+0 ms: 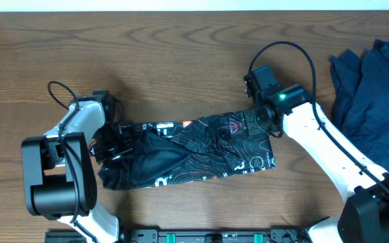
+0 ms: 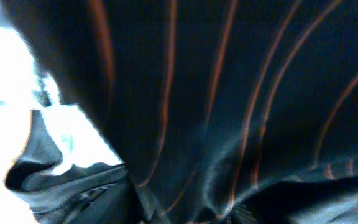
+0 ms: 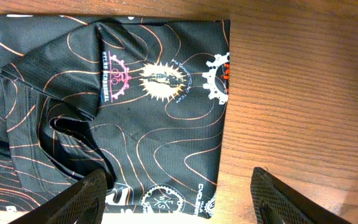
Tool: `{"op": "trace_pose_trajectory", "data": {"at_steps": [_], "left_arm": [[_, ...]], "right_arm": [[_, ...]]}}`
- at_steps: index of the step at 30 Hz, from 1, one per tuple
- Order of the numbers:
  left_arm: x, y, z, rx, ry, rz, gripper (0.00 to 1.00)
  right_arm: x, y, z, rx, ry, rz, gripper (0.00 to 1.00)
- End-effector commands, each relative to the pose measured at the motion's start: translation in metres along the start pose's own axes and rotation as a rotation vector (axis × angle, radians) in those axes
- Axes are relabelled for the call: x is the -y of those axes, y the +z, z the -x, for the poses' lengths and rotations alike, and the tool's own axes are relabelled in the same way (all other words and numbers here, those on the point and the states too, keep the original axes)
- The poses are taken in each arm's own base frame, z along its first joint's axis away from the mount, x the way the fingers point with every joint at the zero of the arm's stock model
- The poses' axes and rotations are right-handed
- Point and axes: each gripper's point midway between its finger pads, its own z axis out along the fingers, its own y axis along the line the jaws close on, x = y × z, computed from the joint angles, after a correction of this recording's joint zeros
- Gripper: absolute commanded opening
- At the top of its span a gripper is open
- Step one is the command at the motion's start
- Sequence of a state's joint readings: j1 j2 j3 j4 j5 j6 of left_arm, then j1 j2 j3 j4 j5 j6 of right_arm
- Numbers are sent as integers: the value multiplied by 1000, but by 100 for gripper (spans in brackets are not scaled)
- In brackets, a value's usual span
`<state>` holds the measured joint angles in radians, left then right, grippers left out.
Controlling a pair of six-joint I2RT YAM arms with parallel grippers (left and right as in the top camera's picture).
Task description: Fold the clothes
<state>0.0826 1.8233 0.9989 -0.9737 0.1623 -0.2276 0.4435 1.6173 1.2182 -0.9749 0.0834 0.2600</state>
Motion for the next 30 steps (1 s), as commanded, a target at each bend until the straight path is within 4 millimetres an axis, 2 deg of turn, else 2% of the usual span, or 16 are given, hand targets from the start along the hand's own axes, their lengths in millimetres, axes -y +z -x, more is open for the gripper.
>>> {"op": "trace_pose_trajectory", "data": {"at_steps": [1, 5, 12, 16, 17, 19, 20, 22, 27, 30], "left_arm": [[8, -2, -1, 8, 19, -37, 8], [4, -6, 6, 32, 7, -23, 6], [-22, -33, 29, 85, -102, 0, 6], [-29, -39, 31, 87, -135, -11, 8], [-30, -39, 30, 79, -137, -9, 24], [-31, -38, 28, 73, -136, -7, 73], [-31, -38, 28, 74, -131, -4, 88], [-36, -39, 31, 87, -132, 27, 100], [-50, -41, 42, 145, -135, 107, 98], [-49, -39, 52, 186, -135, 99, 98]], "right_arm": [[4, -2, 4, 12, 23, -13, 72], [5, -2, 2, 5, 23, -16, 72], [7, -2, 1, -1, 24, -25, 72], [8, -2, 2, 1, 29, -25, 72], [8, -2, 2, 1, 30, -25, 72], [8, -2, 2, 2, 30, -25, 72], [8, -2, 2, 1, 30, -25, 72], [8, -2, 2, 1, 30, -25, 72], [9, -2, 0, -6, 29, -27, 73], [9, -2, 0, -6, 30, -27, 73]]}}
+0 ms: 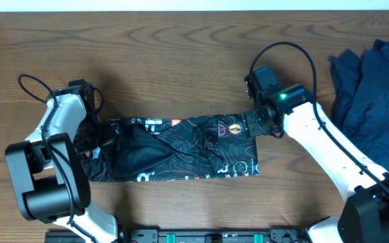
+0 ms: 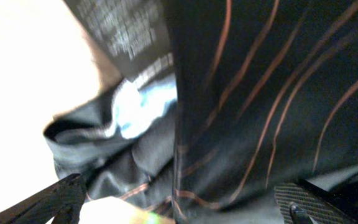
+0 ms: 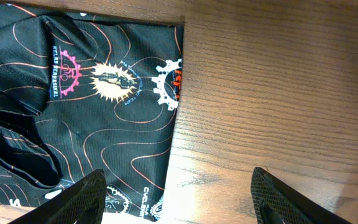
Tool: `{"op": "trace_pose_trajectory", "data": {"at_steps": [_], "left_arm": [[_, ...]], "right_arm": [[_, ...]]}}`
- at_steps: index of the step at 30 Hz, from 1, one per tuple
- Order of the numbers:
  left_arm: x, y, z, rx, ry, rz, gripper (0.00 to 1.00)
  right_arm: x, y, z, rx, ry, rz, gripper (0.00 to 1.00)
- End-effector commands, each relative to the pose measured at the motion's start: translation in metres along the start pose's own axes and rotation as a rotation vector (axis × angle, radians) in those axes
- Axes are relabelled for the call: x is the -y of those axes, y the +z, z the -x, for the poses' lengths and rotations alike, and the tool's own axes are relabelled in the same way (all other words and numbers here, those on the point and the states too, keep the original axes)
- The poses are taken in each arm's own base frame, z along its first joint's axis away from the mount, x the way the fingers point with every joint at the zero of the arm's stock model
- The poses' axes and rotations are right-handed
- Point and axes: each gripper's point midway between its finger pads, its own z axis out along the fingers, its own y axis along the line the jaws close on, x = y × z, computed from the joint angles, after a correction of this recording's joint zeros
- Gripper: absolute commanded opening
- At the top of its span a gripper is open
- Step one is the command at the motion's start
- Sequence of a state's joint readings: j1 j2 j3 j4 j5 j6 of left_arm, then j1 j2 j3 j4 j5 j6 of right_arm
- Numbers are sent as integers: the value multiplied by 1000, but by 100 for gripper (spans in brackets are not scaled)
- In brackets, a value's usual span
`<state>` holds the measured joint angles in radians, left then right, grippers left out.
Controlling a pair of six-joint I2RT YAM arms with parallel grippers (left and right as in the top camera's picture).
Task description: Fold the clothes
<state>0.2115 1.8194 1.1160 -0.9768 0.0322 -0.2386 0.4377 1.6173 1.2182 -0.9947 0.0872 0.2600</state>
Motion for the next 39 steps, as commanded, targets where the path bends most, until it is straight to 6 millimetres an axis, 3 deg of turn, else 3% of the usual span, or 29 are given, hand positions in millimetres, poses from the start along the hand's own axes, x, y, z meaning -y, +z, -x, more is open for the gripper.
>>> {"op": "trace_pose_trajectory", "data": {"at_steps": [1, 12, 14, 15, 16, 17, 18, 19, 24, 29, 39], "left_arm": [[-6, -1, 10, 54, -3, 36, 98], [9, 17, 2, 35, 0, -60, 99], [13, 17, 1, 31, 1, -79, 94], [13, 17, 2, 33, 2, -80, 88], [13, 17, 2, 33, 2, -83, 71], [14, 17, 2, 33, 2, -85, 46], [15, 17, 3, 35, 2, -90, 31], [16, 17, 2, 33, 2, -96, 24], [17, 16, 2, 32, 24, -105, 6], [6, 2, 8, 41, 41, -49, 6], [-37, -72, 39, 132, -81, 110, 6]], "right_arm": [[5, -2, 4, 12, 26, -17, 73], [6, -2, 2, 3, 26, -20, 72], [6, -2, 2, 2, 26, -20, 73], [6, -2, 2, 2, 25, -20, 72], [6, -2, 2, 1, 25, -20, 72], [6, -2, 2, 1, 26, -20, 72], [6, -2, 2, 1, 25, -20, 72], [6, -2, 2, 2, 25, -20, 73], [6, -2, 2, 1, 25, -20, 73], [8, -2, 1, -2, 28, -22, 73], [40, 0, 1, -22, 122, -49, 72]]}}
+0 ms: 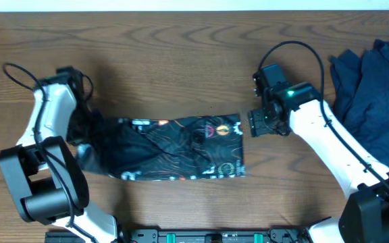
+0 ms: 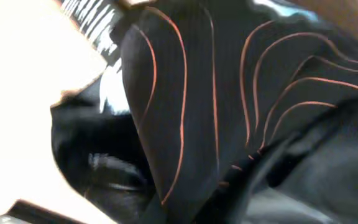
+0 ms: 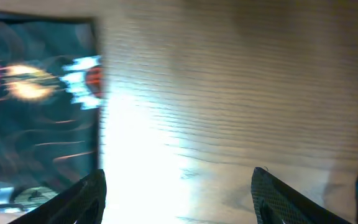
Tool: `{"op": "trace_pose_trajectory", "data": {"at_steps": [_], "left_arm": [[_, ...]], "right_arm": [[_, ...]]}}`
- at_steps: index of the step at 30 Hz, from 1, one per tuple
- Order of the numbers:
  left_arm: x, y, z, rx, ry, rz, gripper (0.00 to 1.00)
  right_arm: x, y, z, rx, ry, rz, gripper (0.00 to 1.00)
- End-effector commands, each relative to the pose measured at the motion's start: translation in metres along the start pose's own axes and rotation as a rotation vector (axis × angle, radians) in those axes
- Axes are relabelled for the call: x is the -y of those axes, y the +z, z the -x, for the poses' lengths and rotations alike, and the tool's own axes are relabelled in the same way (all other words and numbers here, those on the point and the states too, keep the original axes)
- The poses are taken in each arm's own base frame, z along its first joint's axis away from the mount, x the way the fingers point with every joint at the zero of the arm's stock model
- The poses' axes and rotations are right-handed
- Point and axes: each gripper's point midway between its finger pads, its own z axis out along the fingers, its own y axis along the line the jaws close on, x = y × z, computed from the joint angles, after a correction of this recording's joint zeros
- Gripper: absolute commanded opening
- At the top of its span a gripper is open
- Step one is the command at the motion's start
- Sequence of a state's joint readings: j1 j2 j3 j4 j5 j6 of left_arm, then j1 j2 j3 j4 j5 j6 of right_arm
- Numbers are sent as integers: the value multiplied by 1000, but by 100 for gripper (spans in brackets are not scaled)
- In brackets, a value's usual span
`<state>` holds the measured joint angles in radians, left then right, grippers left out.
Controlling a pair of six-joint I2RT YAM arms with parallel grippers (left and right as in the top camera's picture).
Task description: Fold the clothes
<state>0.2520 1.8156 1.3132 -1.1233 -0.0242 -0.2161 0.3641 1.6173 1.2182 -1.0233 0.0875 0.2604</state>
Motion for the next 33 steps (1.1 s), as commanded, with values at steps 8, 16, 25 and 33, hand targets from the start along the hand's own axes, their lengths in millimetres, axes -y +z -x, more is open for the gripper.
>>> {"op": "trace_pose_trajectory", "data": {"at_steps": [8, 16, 25, 33], "left_arm": [[-2, -64, -3, 16, -19, 33, 6], [78, -76, -57, -14, 172, 35, 6], [175, -77, -108, 110, 429, -17, 6], [230, -78, -144, 202, 587, -87, 6]], "right_arm": [[53, 0, 2, -21, 147, -74, 73], [72, 1, -1, -40, 198, -86, 73], [72, 1, -2, -44, 198, -86, 73], [72, 1, -4, -52, 197, -88, 73]]}}
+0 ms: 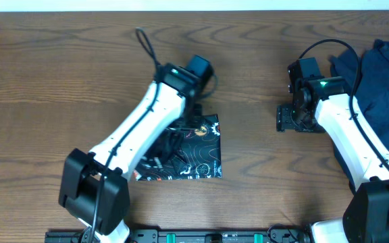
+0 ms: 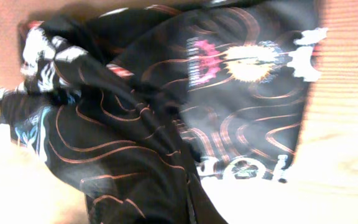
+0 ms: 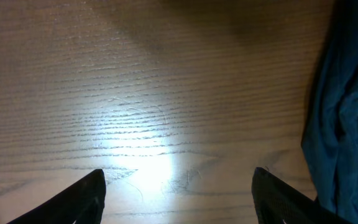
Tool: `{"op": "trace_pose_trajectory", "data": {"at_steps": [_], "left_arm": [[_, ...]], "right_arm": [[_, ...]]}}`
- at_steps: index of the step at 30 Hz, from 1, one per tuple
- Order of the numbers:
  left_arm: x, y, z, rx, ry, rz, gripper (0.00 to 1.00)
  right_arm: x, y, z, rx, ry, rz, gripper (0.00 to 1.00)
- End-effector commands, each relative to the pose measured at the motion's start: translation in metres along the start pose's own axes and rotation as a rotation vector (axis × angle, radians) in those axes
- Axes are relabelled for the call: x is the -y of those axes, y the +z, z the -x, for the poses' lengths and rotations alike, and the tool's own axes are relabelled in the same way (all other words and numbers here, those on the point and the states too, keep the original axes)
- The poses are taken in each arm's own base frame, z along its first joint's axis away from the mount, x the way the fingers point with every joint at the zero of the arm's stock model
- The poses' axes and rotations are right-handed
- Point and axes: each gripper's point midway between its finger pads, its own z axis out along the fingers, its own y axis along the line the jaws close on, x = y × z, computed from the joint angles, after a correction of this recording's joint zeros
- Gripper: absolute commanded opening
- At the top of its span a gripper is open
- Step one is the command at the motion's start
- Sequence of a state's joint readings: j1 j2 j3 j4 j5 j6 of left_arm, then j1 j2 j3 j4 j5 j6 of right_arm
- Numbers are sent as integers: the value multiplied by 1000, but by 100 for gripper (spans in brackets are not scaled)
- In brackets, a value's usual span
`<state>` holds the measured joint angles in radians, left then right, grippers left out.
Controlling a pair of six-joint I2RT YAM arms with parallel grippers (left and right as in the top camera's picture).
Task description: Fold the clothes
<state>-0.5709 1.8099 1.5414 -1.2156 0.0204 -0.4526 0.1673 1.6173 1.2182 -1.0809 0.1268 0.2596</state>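
A black garment with orange contour lines and printed logos point(image 1: 198, 154) lies doubled over at the table's middle. My left gripper point(image 1: 186, 125) hangs over its upper edge. In the left wrist view the garment point(image 2: 241, 93) spreads out below, and a fold of it rises to the bottom edge and hides the fingers, so the gripper looks shut on that fold. My right gripper point(image 1: 283, 119) stands open over bare wood to the right of the garment, touching nothing. In the right wrist view the open right gripper point(image 3: 178, 196) has only tabletop between its fingers point(image 3: 82, 196).
A heap of dark blue clothes point(image 1: 377, 74) lies at the table's right edge, close behind the right arm, and shows as blue cloth point(image 3: 347, 112) in the right wrist view. The wooden table point(image 1: 80, 61) runs out to the left and back.
The left gripper has gone from the far left to the middle with the garment's left end, so the stretched garment now lies doubled. The right gripper has moved right, away from the garment.
At first the garment lay rumpled, the left gripper at its left end and the right gripper open by its right edge. It then lay further left and stretched longer each time. Now its left end lies over the right half.
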Motion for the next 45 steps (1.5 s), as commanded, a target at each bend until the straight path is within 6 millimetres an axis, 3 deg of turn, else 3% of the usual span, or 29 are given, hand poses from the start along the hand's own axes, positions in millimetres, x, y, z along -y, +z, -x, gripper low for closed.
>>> {"op": "trace_pose_trajectory", "data": {"at_steps": [1, 21, 31, 36, 37, 39, 42, 45], "left_arm": [[16, -10, -2, 41, 21, -22, 6], [68, -10, -9, 118, 147, -83, 6], [85, -9, -15, 135, 190, -102, 7], [123, -9, -24, 149, 315, -210, 17], [127, -11, -24, 169, 392, -214, 36], [121, -19, -19, 201, 480, -188, 56], [76, -42, 5, 285, 403, -36, 58], [22, -70, 23, 342, 241, 32, 59]], "right_arm": [[2, -2, 2, 6, 10, -7, 73], [1, -2, 0, -3, 8, 2, 73], [0, -2, 0, -5, 8, 7, 73], [-1, -2, 0, -7, 8, 10, 73], [-2, -2, -1, -9, 7, 16, 73], [-4, -2, -2, -14, 7, 27, 73], [-13, -3, -4, -23, -20, 64, 73], [-34, -5, -8, -33, -109, 161, 73]]}}
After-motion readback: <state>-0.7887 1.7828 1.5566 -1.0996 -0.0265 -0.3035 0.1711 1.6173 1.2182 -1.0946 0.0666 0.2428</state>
